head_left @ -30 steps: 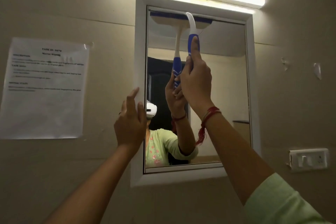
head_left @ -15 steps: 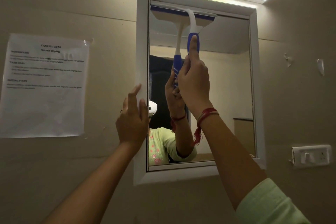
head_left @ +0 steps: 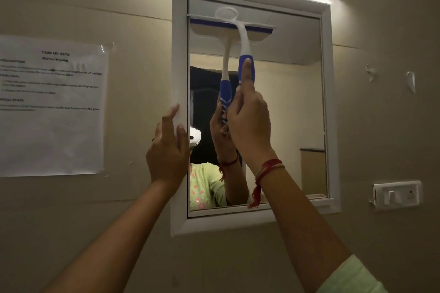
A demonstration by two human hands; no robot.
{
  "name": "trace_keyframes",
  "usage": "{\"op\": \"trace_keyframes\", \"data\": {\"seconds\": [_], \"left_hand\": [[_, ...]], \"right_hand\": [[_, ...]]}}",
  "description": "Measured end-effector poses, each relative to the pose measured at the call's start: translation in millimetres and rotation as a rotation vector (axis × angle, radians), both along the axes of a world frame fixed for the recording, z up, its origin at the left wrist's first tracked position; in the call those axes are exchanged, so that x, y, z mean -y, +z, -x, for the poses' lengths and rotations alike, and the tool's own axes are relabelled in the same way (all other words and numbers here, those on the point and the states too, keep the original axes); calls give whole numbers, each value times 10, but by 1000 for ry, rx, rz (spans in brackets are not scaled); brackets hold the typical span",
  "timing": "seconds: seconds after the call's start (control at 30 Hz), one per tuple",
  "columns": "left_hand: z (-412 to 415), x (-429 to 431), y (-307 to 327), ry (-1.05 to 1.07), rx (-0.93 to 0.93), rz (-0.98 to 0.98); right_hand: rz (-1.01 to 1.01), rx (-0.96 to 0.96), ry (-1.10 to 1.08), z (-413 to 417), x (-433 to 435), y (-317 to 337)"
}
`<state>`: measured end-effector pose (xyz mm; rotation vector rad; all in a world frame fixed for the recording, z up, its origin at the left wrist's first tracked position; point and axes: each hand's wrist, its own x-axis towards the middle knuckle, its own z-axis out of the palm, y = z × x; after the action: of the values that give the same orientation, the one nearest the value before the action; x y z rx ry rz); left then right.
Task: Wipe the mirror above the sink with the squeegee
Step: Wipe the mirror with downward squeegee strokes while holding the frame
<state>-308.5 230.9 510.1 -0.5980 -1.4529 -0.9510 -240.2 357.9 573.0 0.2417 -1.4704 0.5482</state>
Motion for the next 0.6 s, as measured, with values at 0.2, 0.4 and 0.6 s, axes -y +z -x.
{"op": "trace_keyframes", "data": {"seconds": [0.2,0.4,0.6], "left_hand": [[-6,0,3,-9,9,-12],[13,0,0,-12,2,-15],[20,2,-4,-15,13,-16]], "right_hand": [[-7,32,20,-42,3,-170],[-10,54,20,-73,-15,-388],[4,83,36,-72,-6,-611]]}}
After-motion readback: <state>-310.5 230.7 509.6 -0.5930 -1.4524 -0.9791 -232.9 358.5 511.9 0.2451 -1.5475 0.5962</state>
